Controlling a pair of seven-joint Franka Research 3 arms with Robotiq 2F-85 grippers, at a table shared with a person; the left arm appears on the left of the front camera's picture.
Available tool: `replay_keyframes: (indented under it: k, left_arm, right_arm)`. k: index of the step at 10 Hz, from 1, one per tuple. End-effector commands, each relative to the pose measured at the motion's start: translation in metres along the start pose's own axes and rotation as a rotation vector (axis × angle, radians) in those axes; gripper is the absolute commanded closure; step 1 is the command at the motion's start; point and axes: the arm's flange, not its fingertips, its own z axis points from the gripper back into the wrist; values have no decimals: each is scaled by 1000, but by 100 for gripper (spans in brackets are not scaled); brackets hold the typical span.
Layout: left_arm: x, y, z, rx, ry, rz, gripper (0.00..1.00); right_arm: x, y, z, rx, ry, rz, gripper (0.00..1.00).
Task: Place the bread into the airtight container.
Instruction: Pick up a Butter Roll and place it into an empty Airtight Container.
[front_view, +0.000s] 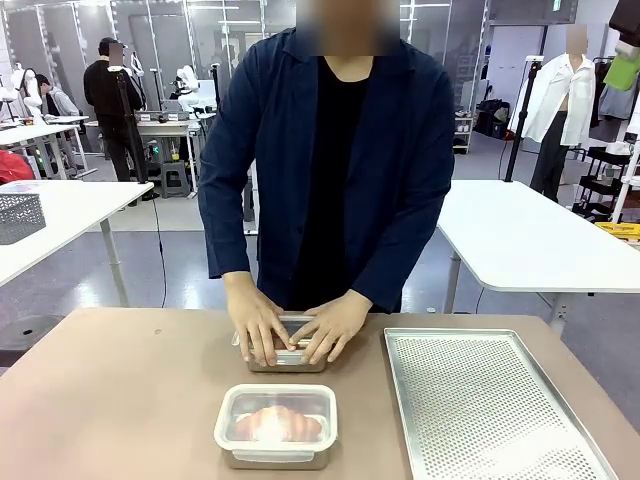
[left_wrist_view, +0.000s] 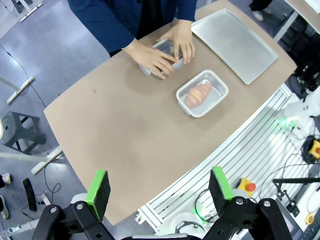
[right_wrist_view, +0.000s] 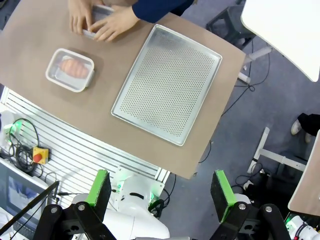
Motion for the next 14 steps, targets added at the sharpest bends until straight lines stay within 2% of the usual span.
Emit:
replay_keyframes:
  k: [1,14]
  left_arm:
    - [1,1,1,0,3,-15,0]
    - [1,1,1,0,3,-15,0]
  right_arm:
    - [1,0,2,-8,12,2,0]
    - [1,0,2,-8,12,2,0]
